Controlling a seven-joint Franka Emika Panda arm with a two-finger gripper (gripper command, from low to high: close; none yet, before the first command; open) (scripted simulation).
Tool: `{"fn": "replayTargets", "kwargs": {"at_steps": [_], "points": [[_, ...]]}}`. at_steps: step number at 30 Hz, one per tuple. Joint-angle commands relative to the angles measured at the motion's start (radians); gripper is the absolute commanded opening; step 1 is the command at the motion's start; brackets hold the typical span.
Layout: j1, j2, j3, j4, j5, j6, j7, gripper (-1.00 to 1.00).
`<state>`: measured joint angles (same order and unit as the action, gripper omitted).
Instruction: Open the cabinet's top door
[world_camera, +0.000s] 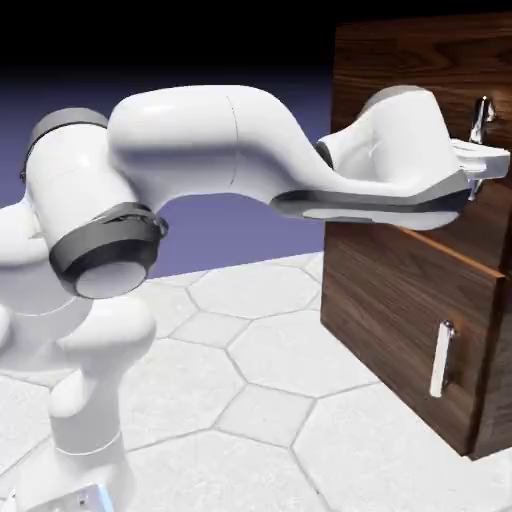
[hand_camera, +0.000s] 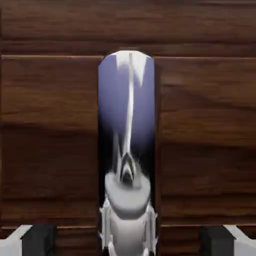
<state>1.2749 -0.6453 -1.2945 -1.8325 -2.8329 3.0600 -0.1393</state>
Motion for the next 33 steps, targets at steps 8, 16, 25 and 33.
{"fn": "replayTargets", "kwargs": {"at_steps": [8, 16, 25, 33], "points": [[-0.29, 0.023, 0.226, -0.185, 0.107, -0.087, -0.024, -1.0], [-0.58, -0.016, 0.474, -0.374, 0.271, -0.179, -0.111, -1.0], [-0.896, -0.167, 0.79, -0.634, 0.567, -0.325, -0.286, -1.0], [-1.064, -0.373, 1.061, -0.844, 0.912, -0.497, -0.467, -1.0]]}}
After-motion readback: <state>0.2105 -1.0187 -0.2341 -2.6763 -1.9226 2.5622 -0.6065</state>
